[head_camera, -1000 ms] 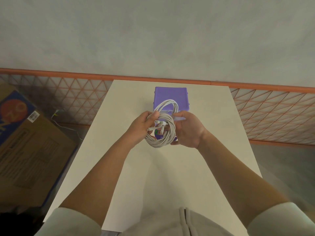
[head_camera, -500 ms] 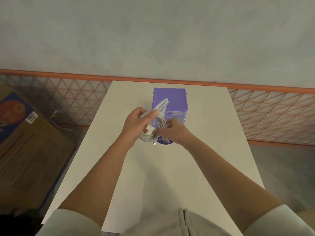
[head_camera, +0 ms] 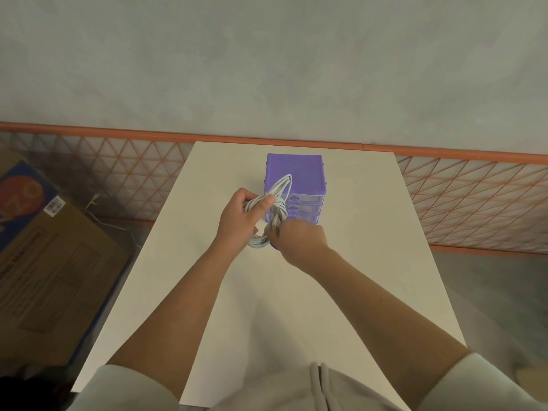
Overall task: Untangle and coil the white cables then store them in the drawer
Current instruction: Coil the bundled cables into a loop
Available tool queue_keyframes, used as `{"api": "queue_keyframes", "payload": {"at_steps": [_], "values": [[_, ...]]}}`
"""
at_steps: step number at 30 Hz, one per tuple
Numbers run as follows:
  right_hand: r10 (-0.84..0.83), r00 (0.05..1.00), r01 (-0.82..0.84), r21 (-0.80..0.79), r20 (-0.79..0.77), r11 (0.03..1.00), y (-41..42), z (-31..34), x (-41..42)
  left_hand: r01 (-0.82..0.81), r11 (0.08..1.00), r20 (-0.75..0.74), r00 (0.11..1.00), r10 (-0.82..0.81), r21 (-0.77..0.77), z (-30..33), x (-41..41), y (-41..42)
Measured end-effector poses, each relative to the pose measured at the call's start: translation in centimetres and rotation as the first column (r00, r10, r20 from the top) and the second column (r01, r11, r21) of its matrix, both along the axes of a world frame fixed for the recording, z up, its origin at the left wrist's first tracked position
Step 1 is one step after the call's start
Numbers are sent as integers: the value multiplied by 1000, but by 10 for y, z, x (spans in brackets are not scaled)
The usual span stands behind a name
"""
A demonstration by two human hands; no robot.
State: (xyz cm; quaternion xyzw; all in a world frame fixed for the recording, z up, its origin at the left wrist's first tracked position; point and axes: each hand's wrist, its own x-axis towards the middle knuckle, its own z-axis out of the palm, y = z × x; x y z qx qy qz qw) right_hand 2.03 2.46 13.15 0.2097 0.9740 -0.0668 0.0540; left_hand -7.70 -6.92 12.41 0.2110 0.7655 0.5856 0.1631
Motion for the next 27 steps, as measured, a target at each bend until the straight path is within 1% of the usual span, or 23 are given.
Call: {"api": "queue_keyframes", "payload": {"at_steps": [1,2,3,4,5,6,7,9,10,11,12,14,16,17,22,24,27], "values": [[-2,1000,2,-48,19,999,0,0,-1,-4,1000,-11,1000,4,0,-1,0,0],[-19,999,26,-148,45,989,0,-1,-2,-8,1000,-16,1000,8,2,-1,0,1],[-70,996,85,-300,61,950,2,-1,-5,-13,1000,-19,1000,13,2,-2,0,1],[-138,987,161,-473,83,866,3,-2,-6,-13,1000,-22,1000,13,1,-2,1,0],[-208,970,238,-632,122,737,4,-3,-8,-7,1000,-28,1000,7,-2,-2,1,0],[-251,953,290,-754,171,589,6,-4,-8,3,1000,-34,999,-3,-7,-3,2,0],[-271,938,320,-835,214,447,8,-4,-7,14,1000,-38,999,-14,-15,-4,2,0],[-282,921,328,-926,270,185,16,-5,-2,33,999,-38,999,-34,-30,-5,4,-1],[-278,914,324,-944,295,67,21,-6,0,40,999,-33,999,-41,-31,-5,4,-1],[-274,906,327,-945,322,-28,24,-7,2,45,999,-26,999,-46,-28,-6,5,-1],[-270,898,334,-937,349,-102,27,-7,4,46,999,-21,999,-47,-23,-6,5,-1],[-272,881,348,-919,388,-183,30,-7,6,42,999,-11,999,-42,-16,-6,7,-1],[-285,868,354,-908,408,-223,31,-6,7,40,999,-6,999,-40,-14,-6,8,1],[-292,863,358,-906,413,-225,31,-6,6,42,999,-4,999,-42,-15,-6,9,1],[-341,839,408,-905,424,-120,29,-5,4,43,999,16,999,-43,-26,-6,12,4],[-393,829,427,-904,399,-18,25,-8,1,43,998,14,999,-43,-36,-7,13,5],[-417,851,427,-882,319,197,20,-9,1,44,998,-7,999,-44,-55,-8,11,5]]}}
